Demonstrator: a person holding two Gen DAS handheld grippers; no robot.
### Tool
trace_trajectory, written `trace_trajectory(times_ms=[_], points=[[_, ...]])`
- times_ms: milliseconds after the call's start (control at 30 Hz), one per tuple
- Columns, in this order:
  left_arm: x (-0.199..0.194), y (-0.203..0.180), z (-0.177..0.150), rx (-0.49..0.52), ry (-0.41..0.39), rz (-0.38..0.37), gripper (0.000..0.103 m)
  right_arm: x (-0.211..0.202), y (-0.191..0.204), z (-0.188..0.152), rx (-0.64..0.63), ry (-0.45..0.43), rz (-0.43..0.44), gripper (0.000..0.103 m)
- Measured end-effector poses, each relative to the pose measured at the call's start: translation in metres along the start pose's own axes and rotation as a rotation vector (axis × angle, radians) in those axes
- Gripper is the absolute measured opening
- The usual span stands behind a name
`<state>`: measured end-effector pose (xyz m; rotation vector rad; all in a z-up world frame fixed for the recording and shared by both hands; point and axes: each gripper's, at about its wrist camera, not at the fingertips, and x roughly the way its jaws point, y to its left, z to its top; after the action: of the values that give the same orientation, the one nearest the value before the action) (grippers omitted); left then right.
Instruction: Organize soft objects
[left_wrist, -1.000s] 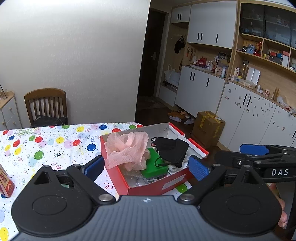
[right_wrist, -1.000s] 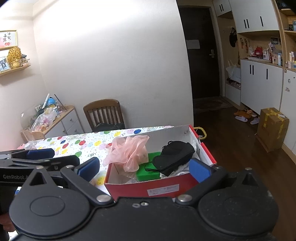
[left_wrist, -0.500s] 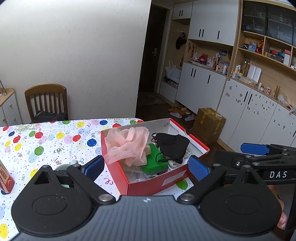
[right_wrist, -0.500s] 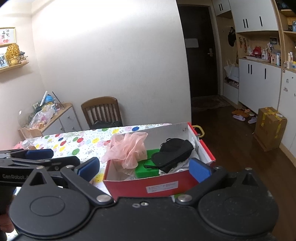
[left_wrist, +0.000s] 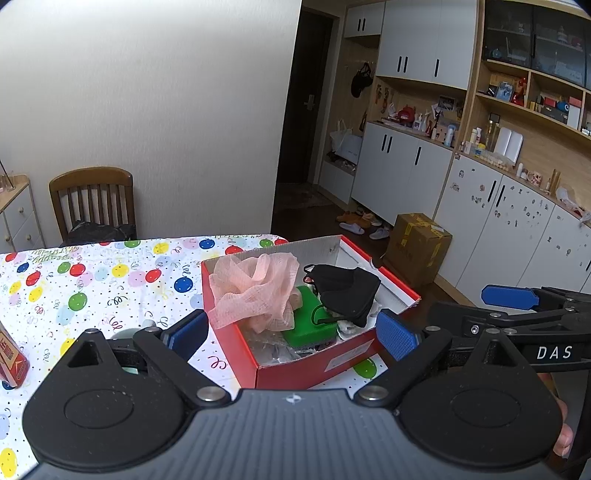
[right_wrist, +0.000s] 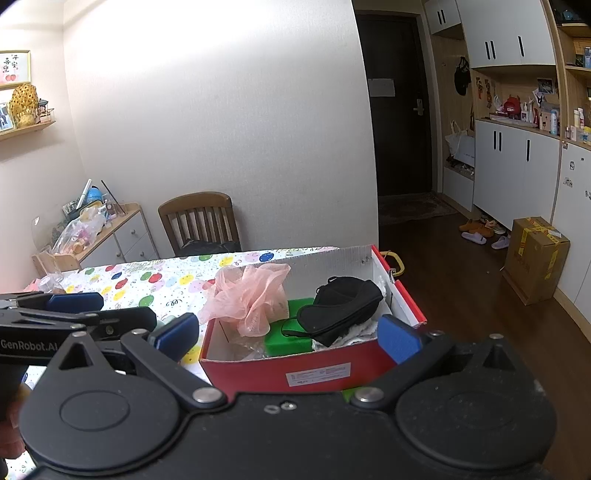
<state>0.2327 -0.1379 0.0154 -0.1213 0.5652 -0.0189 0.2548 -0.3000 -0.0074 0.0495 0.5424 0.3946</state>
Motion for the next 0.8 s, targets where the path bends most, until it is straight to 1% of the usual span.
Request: trace_trajectory(times_ms=[800], points=[[0.0024,0.0015,0.0017,-0.003,-0.002,0.002,0.098,0.0018,-0.0013,0.0014,0.005,-0.002,0.006,0.103]])
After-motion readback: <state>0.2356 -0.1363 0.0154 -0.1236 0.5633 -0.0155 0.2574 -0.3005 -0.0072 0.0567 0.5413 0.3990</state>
